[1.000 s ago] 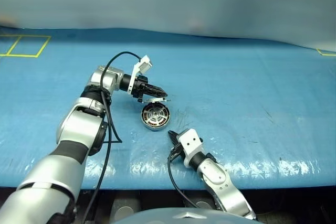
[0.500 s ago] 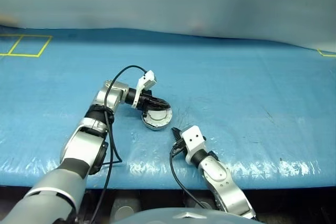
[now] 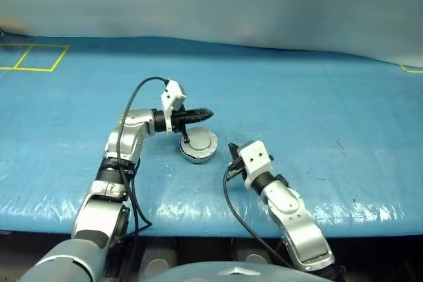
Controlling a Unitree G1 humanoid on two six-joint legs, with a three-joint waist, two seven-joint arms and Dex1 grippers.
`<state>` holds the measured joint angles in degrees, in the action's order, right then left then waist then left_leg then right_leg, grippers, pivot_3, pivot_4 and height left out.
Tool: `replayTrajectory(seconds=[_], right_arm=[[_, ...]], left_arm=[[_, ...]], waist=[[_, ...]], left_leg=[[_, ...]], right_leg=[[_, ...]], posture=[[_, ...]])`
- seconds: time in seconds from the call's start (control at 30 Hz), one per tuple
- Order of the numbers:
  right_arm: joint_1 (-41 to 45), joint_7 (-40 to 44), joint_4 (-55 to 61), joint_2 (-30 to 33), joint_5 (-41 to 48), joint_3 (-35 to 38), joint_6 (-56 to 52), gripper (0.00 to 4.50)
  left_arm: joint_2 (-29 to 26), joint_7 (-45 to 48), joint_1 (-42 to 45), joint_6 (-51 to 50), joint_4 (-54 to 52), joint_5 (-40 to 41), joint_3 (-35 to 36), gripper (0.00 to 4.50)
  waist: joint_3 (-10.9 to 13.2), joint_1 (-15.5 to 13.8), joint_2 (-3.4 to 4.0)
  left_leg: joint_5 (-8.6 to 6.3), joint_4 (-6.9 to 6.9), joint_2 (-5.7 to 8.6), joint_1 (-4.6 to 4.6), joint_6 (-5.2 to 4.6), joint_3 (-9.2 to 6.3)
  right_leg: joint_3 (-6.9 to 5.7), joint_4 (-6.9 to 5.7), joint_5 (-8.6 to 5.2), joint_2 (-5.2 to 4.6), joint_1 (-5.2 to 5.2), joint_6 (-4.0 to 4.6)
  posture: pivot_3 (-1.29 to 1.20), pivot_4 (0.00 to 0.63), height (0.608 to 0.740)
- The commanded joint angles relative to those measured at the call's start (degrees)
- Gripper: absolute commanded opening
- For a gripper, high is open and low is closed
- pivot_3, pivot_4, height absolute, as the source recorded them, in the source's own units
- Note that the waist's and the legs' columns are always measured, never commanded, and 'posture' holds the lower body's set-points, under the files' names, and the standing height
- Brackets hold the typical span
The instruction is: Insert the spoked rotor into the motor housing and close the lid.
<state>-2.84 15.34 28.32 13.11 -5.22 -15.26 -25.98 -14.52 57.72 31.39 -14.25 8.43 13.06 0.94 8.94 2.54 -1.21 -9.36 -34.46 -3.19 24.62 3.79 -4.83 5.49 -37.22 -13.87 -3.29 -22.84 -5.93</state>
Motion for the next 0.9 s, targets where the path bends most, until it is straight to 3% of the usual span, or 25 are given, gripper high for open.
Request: replayTrajectory(seconds=[0.03,0.13,0.27,0.37,0.53,0.9], right_arm=[[6.0,4.0,4.5,2.7,1.3,1.3,-11.6,0.0],[11.4,7.6,2.8,5.1,2.9,0.6,-16.9,0.58],[16.6,12.7,0.1,6.3,5.8,-1.1,-16.5,1.94],[20.0,15.8,-3.1,8.3,5.1,-4.1,-13.5,2.93],[24.0,19.9,-6.9,7.4,7.6,-6.3,-12.1,4.47],[28.1,20.6,-17.7,2.4,8.1,-8.5,-10.0,4.47]], left_arm=[[1.7,-9.5,-7.1,2.5,-13.4,0.0,1.7,0.04],[1.4,-15.0,-16.5,7.5,-20.9,-5.1,-0.9,0.0],[2.9,-21.3,-29.3,11.8,-26.6,-7.8,-3.2,0.0],[4.9,-26.6,-38.7,16.3,-27.6,-10.3,-4.2,0.0],[5.1,-30.4,-46.7,23.2,-25.9,-13.7,-7.1,0.0],[6.9,-34.4,-51.1,28.8,-20.0,-11.9,-9.3,0.0]], waist=[[0.0,-0.1,0.03],[0.0,-0.4,0.04],[0.0,-0.4,0.05],[0.0,-0.4,0.05],[0.0,-0.4,0.06],[0.0,-0.3,0.09]], left_leg=[[0.0,0.01,0.0,-0.06,0.0,0.0],[0.0,-0.01,0.01,-0.12,0.0,0.0],[0.0,-0.05,0.02,-0.1,0.0,0.0],[-0.01,-0.14,0.03,-0.08,-0.01,0.01],[-0.01,-0.27,0.03,-0.08,-0.01,0.03],[-0.03,-0.28,0.05,0.07,0.0,0.08]], right_leg=[[0.01,0.01,0.0,0.0,0.03,0.0],[0.01,0.01,0.0,0.0,0.11,0.01],[0.01,0.04,0.0,0.0,0.12,0.01],[0.01,0.08,0.0,-0.03,0.15,0.01],[0.02,0.06,0.02,-0.03,0.13,0.03],[0.01,0.09,0.03,-0.08,-0.05,0.05]], posture=[[0.0,0.15,0.74],[0.0,0.15,0.74],[0.0,0.15,0.74],[0.0,0.15,0.74],[0.0,0.15,0.74],[0.0,0.15,0.74]])
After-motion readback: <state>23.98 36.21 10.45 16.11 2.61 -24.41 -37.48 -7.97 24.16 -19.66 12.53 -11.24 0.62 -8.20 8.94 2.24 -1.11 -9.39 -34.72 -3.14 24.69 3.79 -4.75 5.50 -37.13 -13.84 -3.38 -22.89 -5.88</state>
